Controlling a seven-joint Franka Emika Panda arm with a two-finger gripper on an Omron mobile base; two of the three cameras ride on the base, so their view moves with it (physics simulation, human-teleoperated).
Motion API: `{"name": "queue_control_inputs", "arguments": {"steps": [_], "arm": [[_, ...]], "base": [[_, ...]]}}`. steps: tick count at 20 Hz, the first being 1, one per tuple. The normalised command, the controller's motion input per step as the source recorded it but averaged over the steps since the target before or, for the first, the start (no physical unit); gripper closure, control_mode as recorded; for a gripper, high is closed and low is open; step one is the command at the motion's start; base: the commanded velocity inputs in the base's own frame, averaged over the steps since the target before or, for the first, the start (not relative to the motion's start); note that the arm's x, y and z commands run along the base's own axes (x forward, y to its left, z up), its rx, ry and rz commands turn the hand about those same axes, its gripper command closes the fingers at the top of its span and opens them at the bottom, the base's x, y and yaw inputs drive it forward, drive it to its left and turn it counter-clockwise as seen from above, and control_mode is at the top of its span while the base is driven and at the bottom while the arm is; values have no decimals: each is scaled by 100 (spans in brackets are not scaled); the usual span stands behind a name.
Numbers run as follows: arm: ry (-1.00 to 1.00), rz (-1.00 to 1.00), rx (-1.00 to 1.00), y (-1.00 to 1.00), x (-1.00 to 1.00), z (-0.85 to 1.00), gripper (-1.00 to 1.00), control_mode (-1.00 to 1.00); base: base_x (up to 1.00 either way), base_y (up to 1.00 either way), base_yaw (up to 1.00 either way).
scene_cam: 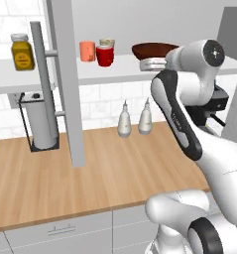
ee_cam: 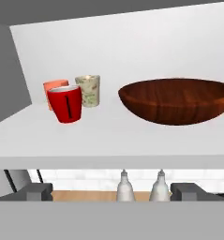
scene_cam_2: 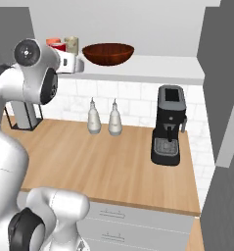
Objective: Gather all objects into one cabinet and sort the glasses and bowls to opposite sides.
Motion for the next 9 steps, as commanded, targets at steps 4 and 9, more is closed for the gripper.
{"name": "queue_control_inputs", "arguments": {"steps": [4,9], "arm": [[22,-13,0,-33,-100,20,-100,-100],[21,-3,0,-15,-100,5,-100,-100]], "base": [[0,0,0],[0,0,0]]}}
